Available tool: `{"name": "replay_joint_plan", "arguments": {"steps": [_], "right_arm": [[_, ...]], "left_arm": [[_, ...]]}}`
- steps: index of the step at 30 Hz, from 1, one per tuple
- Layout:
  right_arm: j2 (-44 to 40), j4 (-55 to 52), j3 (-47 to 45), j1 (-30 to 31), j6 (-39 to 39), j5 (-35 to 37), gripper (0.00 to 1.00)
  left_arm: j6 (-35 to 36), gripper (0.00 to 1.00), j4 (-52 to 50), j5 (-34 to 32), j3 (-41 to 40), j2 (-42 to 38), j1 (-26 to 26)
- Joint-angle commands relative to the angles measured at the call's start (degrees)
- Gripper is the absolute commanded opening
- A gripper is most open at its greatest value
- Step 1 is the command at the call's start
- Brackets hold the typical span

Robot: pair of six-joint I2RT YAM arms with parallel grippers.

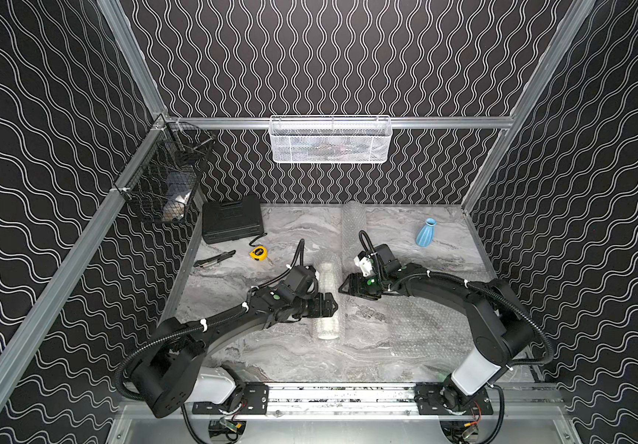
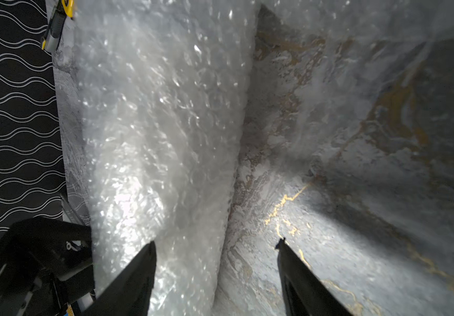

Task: Unwrap the vase from the bubble wrap
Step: Unwrap the bubble wrap at the center of the board.

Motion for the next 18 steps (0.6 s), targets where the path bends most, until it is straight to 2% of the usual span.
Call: {"name": "replay_joint_plan", "arguments": {"steps": [1, 5, 12, 18], "right_arm": [[0.1, -0.13, 0.44, 0.1, 0.42, 1.07, 0.68], [0.54, -0.6, 0.62, 0.14, 0.35, 1.74, 0.66], [1.54, -1.5, 0.86, 0.18, 0.36, 4.06, 0.66], [1.48, -1.74, 0.94, 0.18, 0.2, 4.52, 0.66]], "left_arm": [[1.55, 0.85, 1.28, 1.81, 0.15, 0.38, 0.13], [2.46, 0.85, 0.38, 1.1, 0.52, -0.33, 0.15], [7.67, 0.91, -7.56, -5.54, 3.82, -1.46, 0.82], [10.81, 0.92, -9.06, -5.2, 5.14, -1.51, 4.81]]}}
